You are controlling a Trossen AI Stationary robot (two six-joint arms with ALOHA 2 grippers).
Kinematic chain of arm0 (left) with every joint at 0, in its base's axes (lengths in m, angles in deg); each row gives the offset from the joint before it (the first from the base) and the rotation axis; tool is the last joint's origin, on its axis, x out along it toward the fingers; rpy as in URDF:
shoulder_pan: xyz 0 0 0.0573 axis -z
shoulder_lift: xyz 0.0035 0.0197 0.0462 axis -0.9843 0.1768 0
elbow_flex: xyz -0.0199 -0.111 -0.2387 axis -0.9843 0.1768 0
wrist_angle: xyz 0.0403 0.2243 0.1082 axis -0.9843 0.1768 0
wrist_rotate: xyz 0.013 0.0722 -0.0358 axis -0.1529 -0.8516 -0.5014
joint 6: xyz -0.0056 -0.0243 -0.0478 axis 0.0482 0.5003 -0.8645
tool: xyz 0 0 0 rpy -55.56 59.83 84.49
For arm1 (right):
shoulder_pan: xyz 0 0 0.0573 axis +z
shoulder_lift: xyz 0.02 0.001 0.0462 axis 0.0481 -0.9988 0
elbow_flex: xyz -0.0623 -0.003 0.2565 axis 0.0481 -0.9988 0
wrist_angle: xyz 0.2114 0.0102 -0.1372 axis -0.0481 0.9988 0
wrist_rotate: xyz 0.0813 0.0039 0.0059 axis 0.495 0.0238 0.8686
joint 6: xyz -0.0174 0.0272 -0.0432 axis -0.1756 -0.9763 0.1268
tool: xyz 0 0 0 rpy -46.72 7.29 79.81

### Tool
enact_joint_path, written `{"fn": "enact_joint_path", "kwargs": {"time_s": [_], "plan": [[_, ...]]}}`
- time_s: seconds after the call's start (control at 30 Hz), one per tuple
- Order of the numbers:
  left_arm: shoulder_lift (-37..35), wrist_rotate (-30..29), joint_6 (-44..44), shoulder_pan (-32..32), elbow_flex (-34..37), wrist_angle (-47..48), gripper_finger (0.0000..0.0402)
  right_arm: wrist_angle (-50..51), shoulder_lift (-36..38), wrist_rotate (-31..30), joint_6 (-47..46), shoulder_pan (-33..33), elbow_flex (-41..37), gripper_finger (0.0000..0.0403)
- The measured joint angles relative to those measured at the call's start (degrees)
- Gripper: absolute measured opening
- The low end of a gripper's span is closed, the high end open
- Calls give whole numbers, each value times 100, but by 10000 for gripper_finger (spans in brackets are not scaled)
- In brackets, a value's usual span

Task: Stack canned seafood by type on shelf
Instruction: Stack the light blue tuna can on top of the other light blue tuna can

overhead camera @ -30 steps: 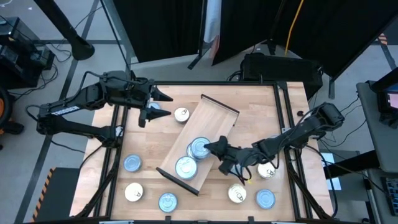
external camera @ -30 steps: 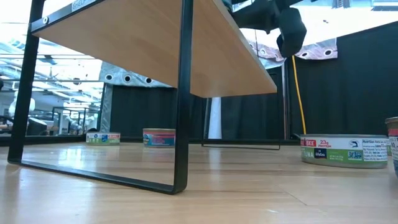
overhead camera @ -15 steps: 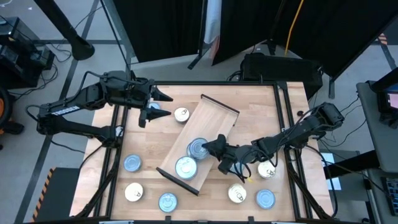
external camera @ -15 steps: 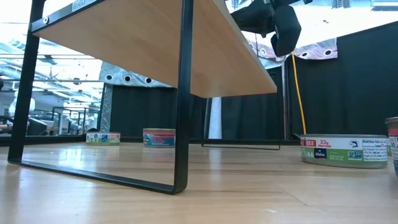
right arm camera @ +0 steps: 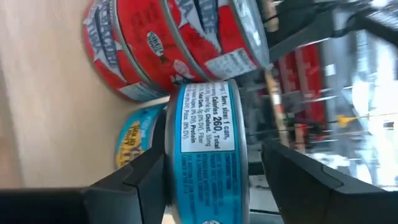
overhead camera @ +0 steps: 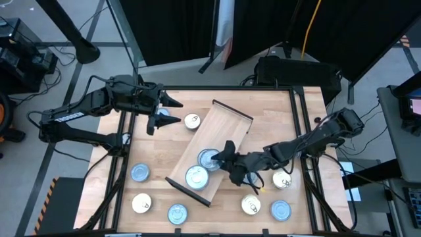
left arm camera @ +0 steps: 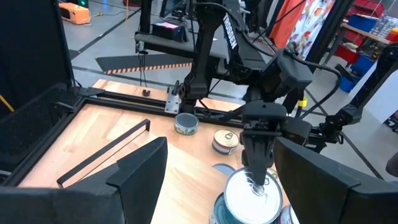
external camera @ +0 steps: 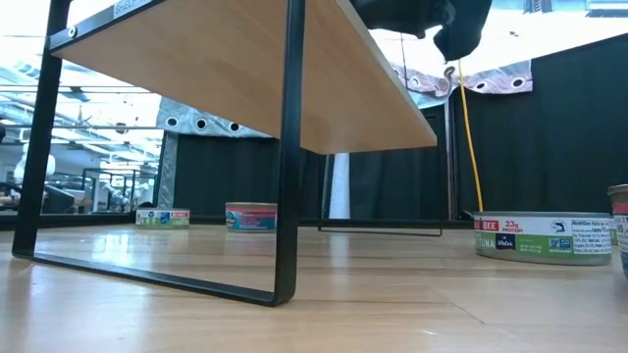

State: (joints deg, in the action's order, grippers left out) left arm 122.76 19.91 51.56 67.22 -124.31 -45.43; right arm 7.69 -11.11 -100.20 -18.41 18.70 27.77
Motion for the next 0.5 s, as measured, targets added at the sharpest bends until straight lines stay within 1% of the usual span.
{"fn": "enact_joint_path", "kwargs": {"time_s": [0.07, 0.13, 0.33, 0.5], "plan": [[0, 0, 0, 0, 0, 14, 290, 258, 0, 167, -254, -107, 102, 230], [0, 0, 2, 0, 0, 15, 290, 293, 0, 341, -458, -219, 126, 229], [-2, 2, 0, 0, 64, -11, 290, 302, 0, 894, -620, -383, 126, 218], [2, 2, -44, 0, 255, -10, 290, 426, 53, 1037, -1025, -389, 126, 215]]}}
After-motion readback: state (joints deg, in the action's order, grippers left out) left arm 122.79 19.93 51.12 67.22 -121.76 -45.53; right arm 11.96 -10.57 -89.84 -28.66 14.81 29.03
